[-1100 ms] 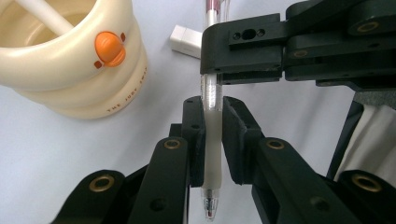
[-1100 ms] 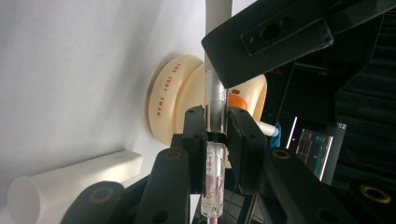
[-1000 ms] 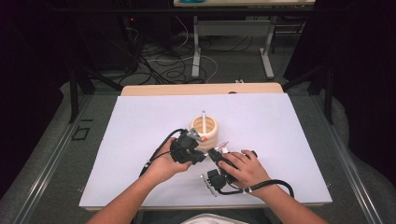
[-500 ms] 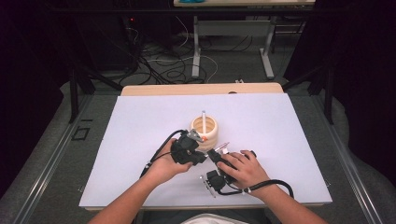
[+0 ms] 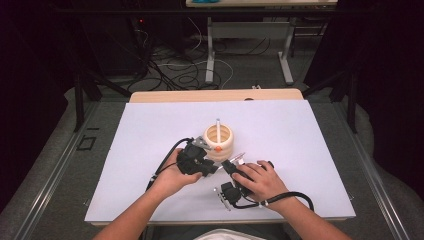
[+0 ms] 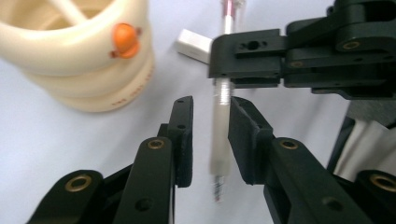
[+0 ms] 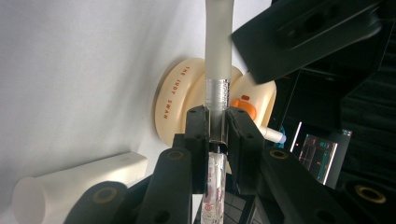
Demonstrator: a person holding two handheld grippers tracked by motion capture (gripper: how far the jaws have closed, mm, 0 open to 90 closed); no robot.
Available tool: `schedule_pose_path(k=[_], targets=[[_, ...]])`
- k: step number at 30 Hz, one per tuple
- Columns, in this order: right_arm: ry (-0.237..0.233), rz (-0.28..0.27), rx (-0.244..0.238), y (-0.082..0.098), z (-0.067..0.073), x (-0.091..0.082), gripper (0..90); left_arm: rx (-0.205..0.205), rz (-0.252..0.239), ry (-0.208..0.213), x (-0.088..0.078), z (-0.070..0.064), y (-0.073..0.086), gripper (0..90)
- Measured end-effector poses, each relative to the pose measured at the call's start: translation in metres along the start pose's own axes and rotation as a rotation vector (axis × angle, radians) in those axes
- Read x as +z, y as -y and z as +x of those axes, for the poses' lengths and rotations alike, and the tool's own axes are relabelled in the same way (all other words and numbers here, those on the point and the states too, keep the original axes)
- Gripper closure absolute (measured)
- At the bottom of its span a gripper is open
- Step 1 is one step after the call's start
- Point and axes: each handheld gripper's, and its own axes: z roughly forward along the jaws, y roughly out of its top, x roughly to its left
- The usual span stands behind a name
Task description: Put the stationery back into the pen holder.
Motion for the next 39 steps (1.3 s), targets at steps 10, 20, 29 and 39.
schedule_pose_path(k=[10,20,29,39], targets=[[0.014,-0.019,0.032,0.005,-0.005,-0.003,79.7,-0.053,-0.086,-0.082,-0.010,0.016,0.018,63.4],[0.013,-0.033,0.095,0.012,-0.010,-0.005,79.7,-0.119,-0.144,-0.165,-0.016,0.033,0.033,54.2],[0.005,-0.087,0.242,0.019,-0.020,-0.005,79.6,-0.181,-0.197,-0.225,-0.024,0.045,0.044,48.7],[0.002,-0.127,0.390,0.027,-0.033,-0.005,79.6,-0.240,-0.239,-0.253,-0.026,0.053,0.053,37.5]])
